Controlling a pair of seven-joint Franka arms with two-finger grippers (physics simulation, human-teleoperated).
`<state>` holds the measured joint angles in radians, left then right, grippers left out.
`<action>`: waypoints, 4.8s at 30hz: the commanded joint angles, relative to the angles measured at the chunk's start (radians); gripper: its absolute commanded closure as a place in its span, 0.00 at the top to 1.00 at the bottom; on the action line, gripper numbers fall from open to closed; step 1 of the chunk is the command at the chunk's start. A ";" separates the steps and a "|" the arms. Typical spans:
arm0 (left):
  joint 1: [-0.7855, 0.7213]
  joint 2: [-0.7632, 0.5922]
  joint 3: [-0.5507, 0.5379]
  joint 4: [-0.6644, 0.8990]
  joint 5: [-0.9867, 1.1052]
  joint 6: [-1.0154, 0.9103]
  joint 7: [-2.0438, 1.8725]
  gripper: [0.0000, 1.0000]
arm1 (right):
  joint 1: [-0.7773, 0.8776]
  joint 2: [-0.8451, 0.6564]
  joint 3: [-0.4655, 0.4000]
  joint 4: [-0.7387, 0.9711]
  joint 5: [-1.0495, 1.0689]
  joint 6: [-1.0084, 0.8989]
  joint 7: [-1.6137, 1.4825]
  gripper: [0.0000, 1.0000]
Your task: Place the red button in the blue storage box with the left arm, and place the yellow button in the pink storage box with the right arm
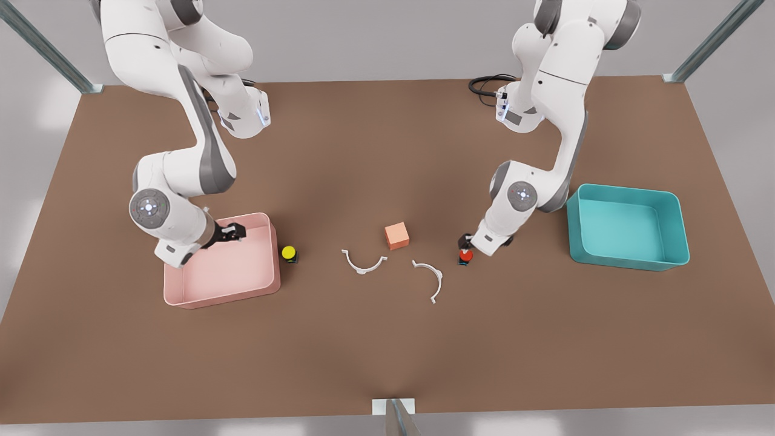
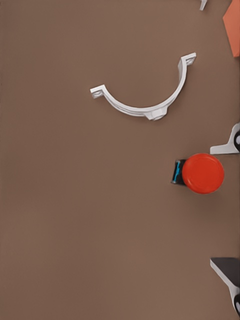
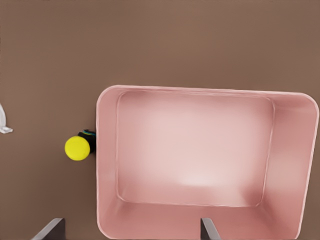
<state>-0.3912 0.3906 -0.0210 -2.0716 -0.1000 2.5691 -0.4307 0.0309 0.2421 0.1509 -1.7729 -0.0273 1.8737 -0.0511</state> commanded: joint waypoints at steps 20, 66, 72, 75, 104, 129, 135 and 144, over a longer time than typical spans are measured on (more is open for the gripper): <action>-0.060 0.090 0.001 -0.051 0.006 0.187 -0.276 0.97 | 0.047 0.164 0.030 0.084 -0.034 0.214 -1.946 1.00; 0.526 -0.294 0.061 -0.116 0.088 -0.287 0.737 0.41 | 0.181 0.181 0.029 -0.163 -0.040 0.360 -0.862 1.00; 0.630 -0.256 0.130 -0.107 0.088 -0.271 1.037 0.41 | 0.176 0.195 -0.001 -0.154 -0.043 0.375 -0.828 1.00; 0.632 -0.171 0.174 -0.091 0.077 -0.256 1.087 0.41 | 0.178 0.215 -0.004 -0.152 -0.043 0.398 -0.829 1.00; 0.433 -0.196 0.154 0.512 0.066 -1.001 0.636 1.00 | 0.215 0.321 -0.001 -0.155 -0.095 0.464 -0.843 0.29; 0.190 -0.291 0.108 0.570 0.097 -1.055 0.601 1.00 | 0.064 -0.017 0.004 -0.186 -0.102 0.243 -0.779 0.22; 0.195 -0.291 0.110 0.570 0.095 -1.055 0.601 1.00 | -0.106 -0.035 0.012 -0.243 -0.100 0.274 -0.785 0.22; 0.195 -0.291 0.110 0.568 0.095 -1.055 0.603 1.00 | -0.149 -0.020 0.015 -0.257 -0.097 0.298 -0.777 1.00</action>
<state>-0.1989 0.1007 0.0886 -1.5038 -0.0052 1.5151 0.2035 -0.1199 0.2233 0.1654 -2.0306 -0.1272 2.1687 -0.8831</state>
